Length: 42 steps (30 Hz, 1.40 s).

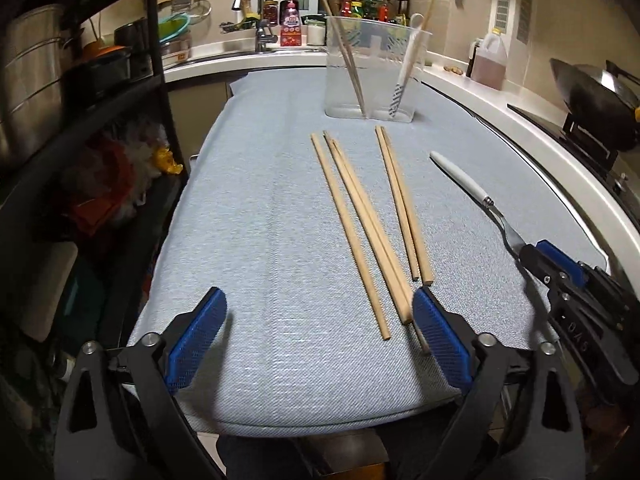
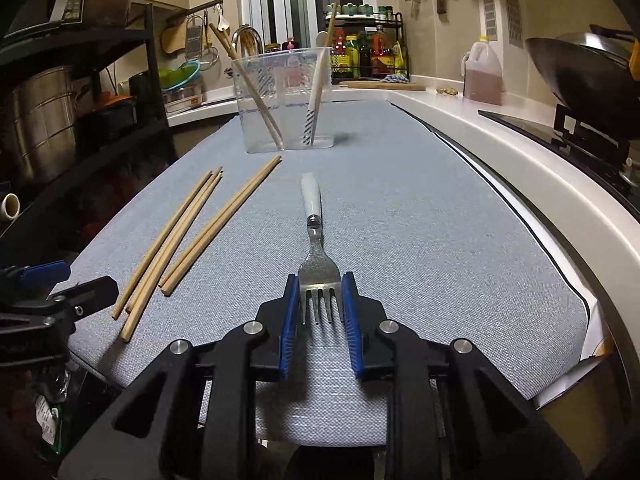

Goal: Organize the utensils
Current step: 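Grasp the white-handled fork by its head with the right tool, then grasp a wooden chopstick with the left tool while the right tool lifts the fork, then lift and carry the fork and chopstick over the clear container with both tools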

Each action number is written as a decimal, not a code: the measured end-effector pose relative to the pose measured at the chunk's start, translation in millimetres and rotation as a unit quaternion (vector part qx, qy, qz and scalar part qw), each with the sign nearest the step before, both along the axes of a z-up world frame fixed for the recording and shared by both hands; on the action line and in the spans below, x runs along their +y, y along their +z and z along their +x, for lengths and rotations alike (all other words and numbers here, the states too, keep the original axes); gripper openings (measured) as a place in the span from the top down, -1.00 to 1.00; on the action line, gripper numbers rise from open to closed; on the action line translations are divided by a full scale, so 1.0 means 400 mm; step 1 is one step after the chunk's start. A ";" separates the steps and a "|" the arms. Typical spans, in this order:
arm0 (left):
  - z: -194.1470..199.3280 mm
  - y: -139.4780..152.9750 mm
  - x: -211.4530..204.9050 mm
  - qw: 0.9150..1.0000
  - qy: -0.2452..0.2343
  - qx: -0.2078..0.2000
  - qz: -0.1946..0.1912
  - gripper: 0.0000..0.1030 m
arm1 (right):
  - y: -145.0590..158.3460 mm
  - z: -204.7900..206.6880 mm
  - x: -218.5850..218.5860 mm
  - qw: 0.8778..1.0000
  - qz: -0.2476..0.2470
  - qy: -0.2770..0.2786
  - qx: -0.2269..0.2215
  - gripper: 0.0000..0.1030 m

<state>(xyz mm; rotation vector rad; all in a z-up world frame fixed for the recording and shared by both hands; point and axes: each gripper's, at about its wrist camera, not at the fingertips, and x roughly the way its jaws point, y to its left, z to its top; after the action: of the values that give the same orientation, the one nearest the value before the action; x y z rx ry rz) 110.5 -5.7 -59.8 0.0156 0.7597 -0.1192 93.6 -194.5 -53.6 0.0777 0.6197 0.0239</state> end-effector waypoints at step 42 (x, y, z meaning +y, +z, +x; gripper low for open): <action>0.024 0.279 0.004 0.991 -0.027 -0.129 -0.002 0.91 | 0.252 0.026 -0.011 0.995 -0.014 0.006 -0.101 0.57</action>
<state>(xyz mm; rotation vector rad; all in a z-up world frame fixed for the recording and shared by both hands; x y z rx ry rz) 119.9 -3.9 51.9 0.0479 0.5016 -0.1670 103.9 -198.8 47.1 0.0430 0.4177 0.0338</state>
